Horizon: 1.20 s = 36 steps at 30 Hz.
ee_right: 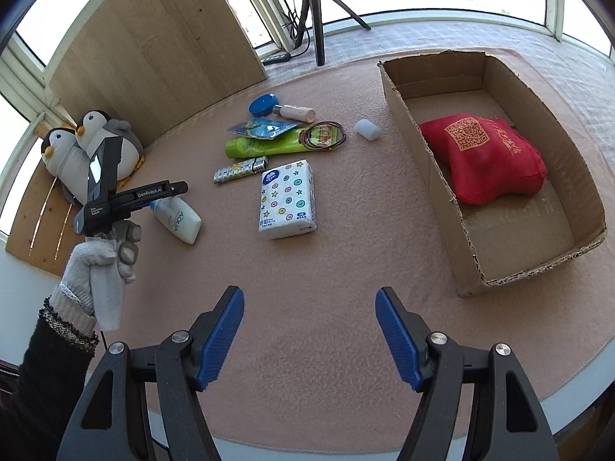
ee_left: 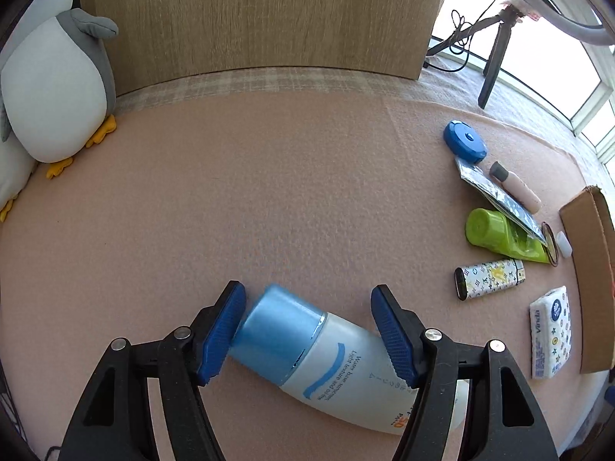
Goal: Organize objects
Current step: 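Withdraw the left tool and lower it to the AQUA sunscreen bottle, then grasp the AQUA sunscreen bottle with the left tool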
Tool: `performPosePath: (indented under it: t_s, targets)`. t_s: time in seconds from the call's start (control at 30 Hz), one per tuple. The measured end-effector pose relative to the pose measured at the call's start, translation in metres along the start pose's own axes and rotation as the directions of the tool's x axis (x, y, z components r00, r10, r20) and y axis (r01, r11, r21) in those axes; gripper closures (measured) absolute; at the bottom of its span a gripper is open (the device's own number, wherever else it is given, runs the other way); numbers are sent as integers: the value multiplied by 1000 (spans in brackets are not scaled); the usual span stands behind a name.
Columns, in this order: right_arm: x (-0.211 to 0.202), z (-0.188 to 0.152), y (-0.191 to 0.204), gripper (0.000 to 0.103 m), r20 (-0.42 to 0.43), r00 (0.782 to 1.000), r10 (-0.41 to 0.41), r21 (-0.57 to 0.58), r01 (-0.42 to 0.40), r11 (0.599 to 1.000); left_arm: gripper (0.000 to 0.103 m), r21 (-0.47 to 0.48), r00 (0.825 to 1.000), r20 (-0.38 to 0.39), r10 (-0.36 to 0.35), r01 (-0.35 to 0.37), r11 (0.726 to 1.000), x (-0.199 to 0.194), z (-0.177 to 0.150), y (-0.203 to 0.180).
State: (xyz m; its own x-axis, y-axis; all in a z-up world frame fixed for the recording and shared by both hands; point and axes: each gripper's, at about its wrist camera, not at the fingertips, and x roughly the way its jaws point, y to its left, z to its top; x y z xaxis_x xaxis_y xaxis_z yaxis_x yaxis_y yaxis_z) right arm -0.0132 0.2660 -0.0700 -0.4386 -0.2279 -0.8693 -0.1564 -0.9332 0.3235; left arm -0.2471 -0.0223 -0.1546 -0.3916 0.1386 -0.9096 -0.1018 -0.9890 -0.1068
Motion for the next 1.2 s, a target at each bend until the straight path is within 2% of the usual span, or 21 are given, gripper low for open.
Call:
performPosePath:
  t_s: [0.27, 0.43, 0.53, 0.8, 0.93, 1.07, 1.2]
  targets:
    - [15, 5, 23, 36, -22, 999, 38, -56, -39, 998, 32, 61, 991, 32, -127, 125, 990, -27, -55, -31]
    - [21, 7, 30, 36, -36, 998, 49, -79, -52, 995, 32, 129, 983, 32, -180, 174, 976, -36, -85, -61]
    - [25, 7, 32, 36, -47, 998, 50, -101, -54, 993, 32, 160, 980, 16, -200, 195, 968, -39, -91, -74]
    - [39, 21, 41, 36, -83, 993, 87, -187, -102, 977, 31, 37, 964, 93, -248, 245, 969, -90, -109, -49]
    - [56, 34, 57, 36, -137, 983, 118, -250, -150, 956, 31, -25, 960, 68, -271, 273, 962, -96, -134, -38]
    - [80, 43, 78, 35, -207, 969, 135, -306, -195, 932, 31, -113, 940, 34, -338, 340, 934, -88, -154, -30]
    - [107, 45, 99, 35, -281, 951, 126, -355, -225, 907, 31, -141, 928, 20, -372, 371, 918, -80, -163, -36]
